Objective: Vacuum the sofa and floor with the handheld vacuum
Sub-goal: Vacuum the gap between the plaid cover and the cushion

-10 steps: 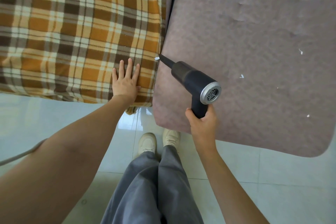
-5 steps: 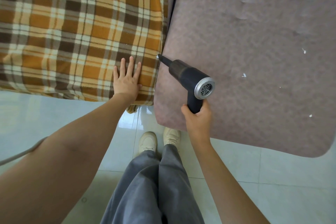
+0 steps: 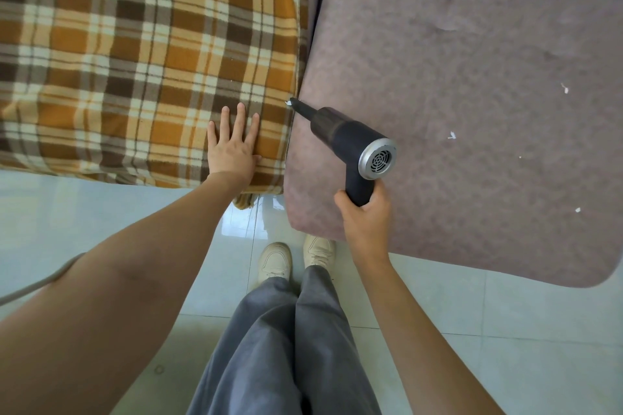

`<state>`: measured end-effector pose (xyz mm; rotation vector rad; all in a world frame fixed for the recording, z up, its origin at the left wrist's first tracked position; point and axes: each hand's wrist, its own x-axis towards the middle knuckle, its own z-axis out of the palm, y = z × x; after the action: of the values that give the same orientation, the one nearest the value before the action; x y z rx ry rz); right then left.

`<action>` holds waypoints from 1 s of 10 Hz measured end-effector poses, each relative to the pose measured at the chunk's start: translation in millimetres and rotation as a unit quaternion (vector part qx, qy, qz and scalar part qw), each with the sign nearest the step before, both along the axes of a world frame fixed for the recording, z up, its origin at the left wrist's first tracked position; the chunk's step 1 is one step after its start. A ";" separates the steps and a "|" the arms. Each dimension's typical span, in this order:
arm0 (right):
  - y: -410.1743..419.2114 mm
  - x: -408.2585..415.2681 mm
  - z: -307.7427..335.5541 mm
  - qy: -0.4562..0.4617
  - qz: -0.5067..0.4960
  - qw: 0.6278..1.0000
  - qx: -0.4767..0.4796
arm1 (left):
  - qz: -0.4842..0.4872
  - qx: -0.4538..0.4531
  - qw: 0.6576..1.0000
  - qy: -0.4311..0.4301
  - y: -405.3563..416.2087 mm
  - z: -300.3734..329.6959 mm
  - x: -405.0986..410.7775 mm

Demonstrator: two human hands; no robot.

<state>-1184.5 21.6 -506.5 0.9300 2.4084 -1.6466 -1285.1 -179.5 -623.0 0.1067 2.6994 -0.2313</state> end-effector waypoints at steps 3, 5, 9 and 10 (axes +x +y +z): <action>2.5 3.9 1.4 0.003 0.013 1.000 -0.007 | 0.002 0.000 1.000 0.002 0.4 -1.1 0.4; 1.5 6.0 -1.5 0.009 0.017 1.000 0.012 | 0.001 -0.001 1.000 -0.002 -0.1 0.3 0.0; -1.0 4.5 -2.6 0.010 0.022 1.000 0.006 | 0.003 -0.002 1.000 0.000 1.3 1.1 0.6; -2.9 -4.4 -3.0 0.006 0.022 1.000 0.004 | -0.001 0.002 1.000 0.003 0.2 2.9 -0.3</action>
<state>-1188.9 18.7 -509.4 0.8625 2.4265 -1.6346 -1285.3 -179.3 -620.1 0.1090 2.7058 -0.2261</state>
